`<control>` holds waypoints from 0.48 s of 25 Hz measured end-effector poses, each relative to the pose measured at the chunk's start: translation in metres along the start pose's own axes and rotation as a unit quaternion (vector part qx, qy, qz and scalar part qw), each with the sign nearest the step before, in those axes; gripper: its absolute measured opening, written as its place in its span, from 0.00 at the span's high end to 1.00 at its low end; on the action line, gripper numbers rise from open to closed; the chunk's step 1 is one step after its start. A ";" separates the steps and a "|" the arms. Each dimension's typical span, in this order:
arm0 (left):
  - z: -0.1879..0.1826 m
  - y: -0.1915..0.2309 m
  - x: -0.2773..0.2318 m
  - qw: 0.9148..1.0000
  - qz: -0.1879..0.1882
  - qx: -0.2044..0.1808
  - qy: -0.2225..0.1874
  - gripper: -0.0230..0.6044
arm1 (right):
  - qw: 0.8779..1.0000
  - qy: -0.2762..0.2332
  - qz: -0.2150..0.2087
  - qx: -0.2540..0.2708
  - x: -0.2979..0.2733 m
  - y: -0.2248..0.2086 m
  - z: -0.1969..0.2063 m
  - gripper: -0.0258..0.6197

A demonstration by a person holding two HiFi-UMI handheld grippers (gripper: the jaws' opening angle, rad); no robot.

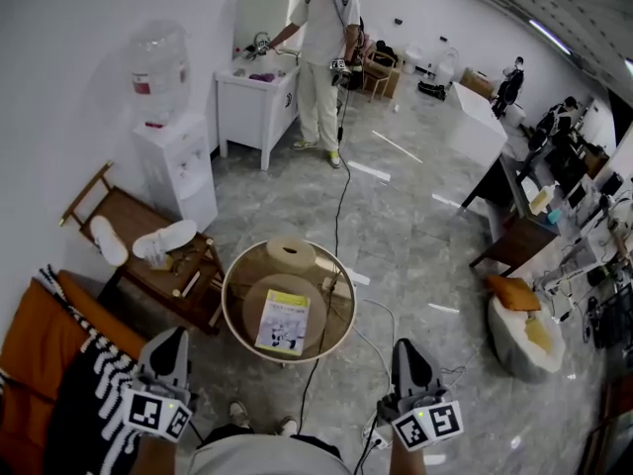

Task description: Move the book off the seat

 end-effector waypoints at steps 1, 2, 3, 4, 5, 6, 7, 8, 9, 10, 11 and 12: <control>0.000 0.000 0.001 1.000 -0.001 0.001 -0.001 0.94 | 1.000 -0.001 0.007 -0.002 0.004 -0.002 0.000 0.93; 0.000 0.000 0.002 1.000 -0.002 0.001 -0.001 0.94 | 1.000 -0.001 0.013 -0.003 0.008 -0.003 0.001 0.93; 0.000 -0.001 0.002 1.000 -0.001 0.000 -0.001 0.94 | 1.000 -0.001 0.019 -0.003 0.011 -0.004 0.001 0.93; 0.000 -0.002 0.001 1.000 0.000 0.000 -0.001 0.94 | 1.000 -0.002 0.023 0.000 0.014 -0.005 0.002 0.93; 0.000 -0.002 -0.001 1.000 0.001 0.000 -0.002 0.94 | 1.000 -0.003 0.025 0.003 0.014 -0.006 0.002 0.93; 0.000 -0.002 -0.003 1.000 0.002 -0.001 -0.003 0.94 | 1.000 -0.004 0.027 0.008 0.013 -0.006 0.003 0.93; 0.000 -0.003 -0.005 1.000 0.003 0.000 -0.005 0.94 | 1.000 -0.004 0.027 0.013 0.011 -0.005 0.003 0.93; 0.000 -0.003 -0.007 1.000 0.005 0.000 -0.006 0.94 | 1.000 -0.005 0.026 0.017 0.009 -0.004 0.003 0.92; 0.000 -0.005 -0.009 1.000 0.006 0.001 -0.008 0.94 | 0.999 -0.007 0.025 0.019 0.006 -0.004 0.003 0.92; 0.000 -0.007 -0.011 1.000 0.009 0.002 -0.009 0.94 | 0.999 -0.009 0.024 0.020 0.004 -0.003 0.002 0.93; 0.000 -0.008 -0.012 1.000 0.011 0.002 -0.010 0.94 | 0.999 -0.011 0.023 0.022 0.002 -0.002 0.001 0.93; -0.001 -0.010 -0.014 1.000 0.013 0.002 -0.011 0.94 | 0.999 -0.013 0.022 0.024 0.000 -0.001 0.000 0.93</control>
Point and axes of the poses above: the fingertips, and each gripper's own axes: x backward along the fingers, y to its left, z out of its underside, the point moved 1 cm from there along x, backward along the fingers, and after that the axes turned 2 degrees about -z, right-handed, at the moved point
